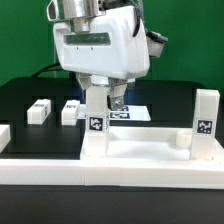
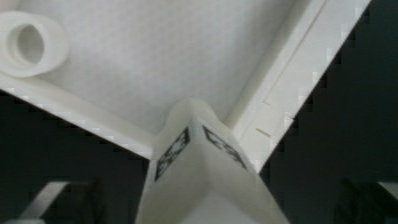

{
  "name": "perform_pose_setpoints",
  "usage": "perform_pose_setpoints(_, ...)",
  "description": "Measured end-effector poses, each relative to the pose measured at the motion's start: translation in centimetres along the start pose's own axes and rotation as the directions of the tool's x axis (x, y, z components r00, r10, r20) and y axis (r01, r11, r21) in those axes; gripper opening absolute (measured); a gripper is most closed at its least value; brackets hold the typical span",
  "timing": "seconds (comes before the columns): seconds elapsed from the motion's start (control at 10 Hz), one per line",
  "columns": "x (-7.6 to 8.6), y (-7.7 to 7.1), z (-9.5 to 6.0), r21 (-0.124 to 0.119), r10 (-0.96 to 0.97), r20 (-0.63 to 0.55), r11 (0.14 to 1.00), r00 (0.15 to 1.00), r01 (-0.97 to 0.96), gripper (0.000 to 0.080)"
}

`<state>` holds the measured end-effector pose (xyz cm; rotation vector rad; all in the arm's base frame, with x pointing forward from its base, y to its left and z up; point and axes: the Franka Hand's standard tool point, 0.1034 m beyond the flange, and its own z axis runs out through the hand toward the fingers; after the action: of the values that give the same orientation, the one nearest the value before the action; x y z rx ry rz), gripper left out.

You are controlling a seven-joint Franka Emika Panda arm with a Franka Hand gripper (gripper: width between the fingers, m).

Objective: Assemble desk

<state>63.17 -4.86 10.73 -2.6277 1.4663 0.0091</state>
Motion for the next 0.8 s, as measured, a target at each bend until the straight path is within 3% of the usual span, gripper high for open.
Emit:
perform_pose_setpoints(0.2, 0.01, 0.03, 0.02, -0.002, -0.115, -0.001, 0.993, 0.993, 0.115, 0.0649)
perform_pose_setpoints(0.4, 0.19, -0.21, -0.04, -0.076, -0.505, -0.021, 0.861, 0.863, 0.502, 0.0649)
perform_pose_setpoints(0.5, 0.35, -0.4, 0.15, -0.084, -0.67, -0.033, 0.741, 0.741, 0.666, 0.0649)
perform_pose_setpoints(0.6, 0.37, -0.1, 0.39, -0.088, -0.699, -0.036, 0.714, 0.714, 0.694, 0.0649)
perform_pose_setpoints(0.8, 0.37, -0.12, 0.39, -0.086, -0.674, -0.038, 0.738, 0.738, 0.669, 0.0621)
